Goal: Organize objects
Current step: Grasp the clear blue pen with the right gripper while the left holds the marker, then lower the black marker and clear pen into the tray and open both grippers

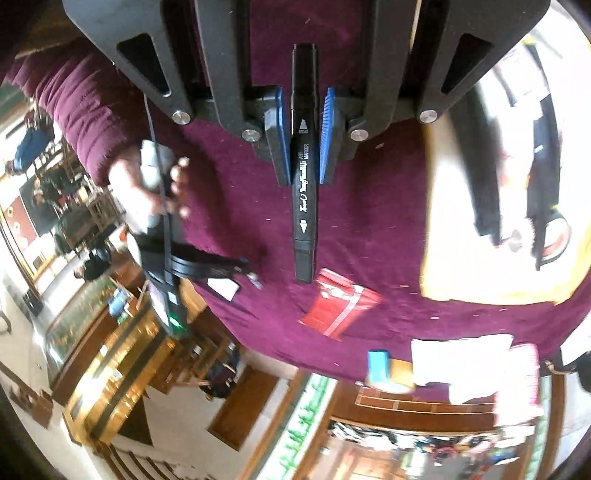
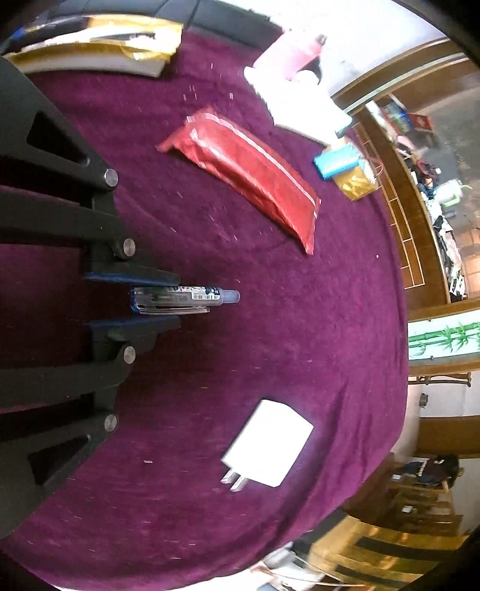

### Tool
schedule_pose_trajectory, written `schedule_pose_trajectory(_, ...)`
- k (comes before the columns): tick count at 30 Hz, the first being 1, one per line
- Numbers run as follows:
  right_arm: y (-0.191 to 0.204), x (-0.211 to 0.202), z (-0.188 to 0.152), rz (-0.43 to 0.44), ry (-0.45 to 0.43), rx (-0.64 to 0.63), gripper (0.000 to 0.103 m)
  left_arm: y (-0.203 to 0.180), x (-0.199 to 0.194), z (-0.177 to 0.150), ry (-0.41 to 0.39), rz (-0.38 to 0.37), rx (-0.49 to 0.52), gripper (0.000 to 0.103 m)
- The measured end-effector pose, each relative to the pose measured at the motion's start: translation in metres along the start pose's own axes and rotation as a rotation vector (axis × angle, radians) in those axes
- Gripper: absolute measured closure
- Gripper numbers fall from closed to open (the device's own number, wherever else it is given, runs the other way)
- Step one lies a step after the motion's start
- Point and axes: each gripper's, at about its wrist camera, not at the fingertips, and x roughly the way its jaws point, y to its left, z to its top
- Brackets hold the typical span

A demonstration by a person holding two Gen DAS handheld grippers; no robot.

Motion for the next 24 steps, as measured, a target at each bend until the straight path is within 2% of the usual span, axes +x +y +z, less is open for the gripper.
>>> schedule_pose_trajectory(7, 0.018, -0.041, -0.025, 0.161, -0.01, 0.031, 0.09, 0.048, -0.047, -0.022, -0.074, 0.077, -0.118, 0.091)
schedule_pose_trajectory(13, 0.064, -0.076, -0.048, 0.326, -0.003, -0.004, 0.09, 0.096, -0.085, -0.045, -0.131, 0.196, -0.233, 0.09)
schedule_pose_trajectory(15, 0.086, -0.085, -0.057, 0.378, 0.011, -0.034, 0.09, 0.107, -0.092, -0.051, -0.142, 0.233, -0.259, 0.09)
schedule_pose_trajectory(18, 0.121, -0.092, -0.073, 0.445, 0.043, -0.082, 0.09, 0.125, -0.096, -0.058, -0.145, 0.243, -0.3, 0.09)
schedule_pose_trajectory(24, 0.177, -0.082, -0.1, 0.52, 0.126, -0.149, 0.089, 0.141, -0.089, -0.049, -0.117, 0.296, -0.289, 0.09)
